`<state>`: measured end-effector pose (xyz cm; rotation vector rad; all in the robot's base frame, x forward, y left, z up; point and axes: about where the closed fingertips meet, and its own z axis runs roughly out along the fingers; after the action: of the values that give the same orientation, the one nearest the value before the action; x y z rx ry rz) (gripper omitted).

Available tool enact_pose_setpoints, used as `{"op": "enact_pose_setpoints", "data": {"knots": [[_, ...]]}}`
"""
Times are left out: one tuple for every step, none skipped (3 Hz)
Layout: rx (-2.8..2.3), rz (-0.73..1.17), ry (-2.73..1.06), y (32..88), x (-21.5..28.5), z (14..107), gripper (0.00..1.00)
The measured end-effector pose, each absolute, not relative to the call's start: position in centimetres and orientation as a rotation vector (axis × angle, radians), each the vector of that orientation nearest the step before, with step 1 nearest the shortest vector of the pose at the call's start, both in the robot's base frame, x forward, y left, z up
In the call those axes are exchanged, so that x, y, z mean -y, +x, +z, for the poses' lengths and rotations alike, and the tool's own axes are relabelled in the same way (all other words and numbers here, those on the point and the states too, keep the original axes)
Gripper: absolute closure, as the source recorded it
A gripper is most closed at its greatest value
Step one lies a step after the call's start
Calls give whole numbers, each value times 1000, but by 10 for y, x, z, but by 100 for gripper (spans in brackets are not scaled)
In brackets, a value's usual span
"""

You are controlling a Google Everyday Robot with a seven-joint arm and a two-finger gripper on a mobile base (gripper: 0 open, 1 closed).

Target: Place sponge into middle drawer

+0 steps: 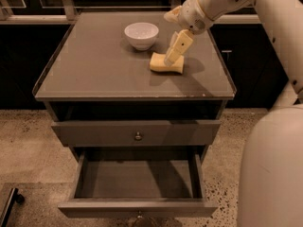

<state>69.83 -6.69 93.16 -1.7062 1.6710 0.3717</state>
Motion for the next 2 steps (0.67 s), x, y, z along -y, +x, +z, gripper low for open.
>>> {"op": "enact_pose_setpoints", "data": {"knots": [[-1714, 403, -1750, 712, 54, 903, 0], [-1776, 432, -1777, 722, 55, 869, 0]]}}
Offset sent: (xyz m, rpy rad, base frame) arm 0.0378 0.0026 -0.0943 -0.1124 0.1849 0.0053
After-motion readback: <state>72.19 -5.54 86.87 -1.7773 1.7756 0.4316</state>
